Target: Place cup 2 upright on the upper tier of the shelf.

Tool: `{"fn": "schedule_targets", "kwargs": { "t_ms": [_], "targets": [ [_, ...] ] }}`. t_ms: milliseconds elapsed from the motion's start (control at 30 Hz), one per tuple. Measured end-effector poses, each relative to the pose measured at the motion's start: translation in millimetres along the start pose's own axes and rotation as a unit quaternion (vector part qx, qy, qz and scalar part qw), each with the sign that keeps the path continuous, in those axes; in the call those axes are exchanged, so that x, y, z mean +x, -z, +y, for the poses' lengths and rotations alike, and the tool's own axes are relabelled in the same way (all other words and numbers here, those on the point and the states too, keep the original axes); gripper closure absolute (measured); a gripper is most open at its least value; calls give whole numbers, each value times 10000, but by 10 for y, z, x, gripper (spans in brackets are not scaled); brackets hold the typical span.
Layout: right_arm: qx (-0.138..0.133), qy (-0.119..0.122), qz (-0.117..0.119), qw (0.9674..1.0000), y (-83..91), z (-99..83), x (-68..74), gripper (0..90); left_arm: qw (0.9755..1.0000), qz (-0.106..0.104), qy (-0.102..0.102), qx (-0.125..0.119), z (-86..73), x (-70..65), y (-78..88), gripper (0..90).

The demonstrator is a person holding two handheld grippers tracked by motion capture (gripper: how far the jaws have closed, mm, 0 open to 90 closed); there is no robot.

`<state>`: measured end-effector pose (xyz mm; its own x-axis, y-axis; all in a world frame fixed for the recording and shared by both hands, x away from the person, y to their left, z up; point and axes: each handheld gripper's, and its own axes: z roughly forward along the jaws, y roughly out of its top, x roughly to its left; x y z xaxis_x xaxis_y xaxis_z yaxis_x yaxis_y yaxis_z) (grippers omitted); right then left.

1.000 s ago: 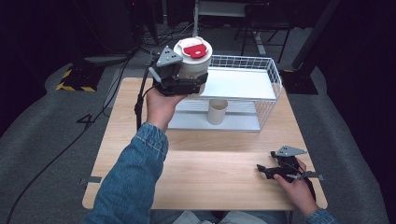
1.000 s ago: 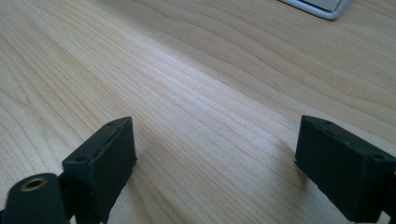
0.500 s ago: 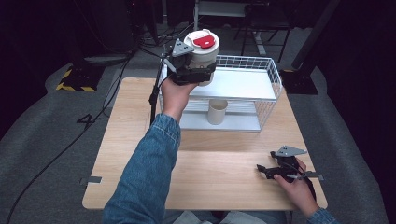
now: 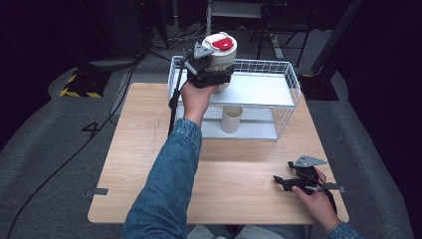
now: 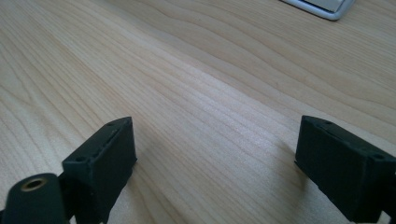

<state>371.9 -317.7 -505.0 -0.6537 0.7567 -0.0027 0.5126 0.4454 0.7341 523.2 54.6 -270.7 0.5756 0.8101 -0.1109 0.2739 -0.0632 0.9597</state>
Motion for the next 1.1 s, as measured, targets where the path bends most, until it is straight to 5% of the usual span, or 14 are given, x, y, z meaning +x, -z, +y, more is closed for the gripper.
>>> {"fn": "schedule_targets", "kwargs": {
  "t_ms": [467, 1100],
  "targets": [
    [4, 11, 15, 10000, 1, 0, 2, 125, 9999, 74, 48, 136, -83, -101, -292, 125],
    [6, 34, 41, 10000, -1, 1, 4, 125, 9994, 20, -82, 343, -127, -191, -396, 124]
  ]
}}
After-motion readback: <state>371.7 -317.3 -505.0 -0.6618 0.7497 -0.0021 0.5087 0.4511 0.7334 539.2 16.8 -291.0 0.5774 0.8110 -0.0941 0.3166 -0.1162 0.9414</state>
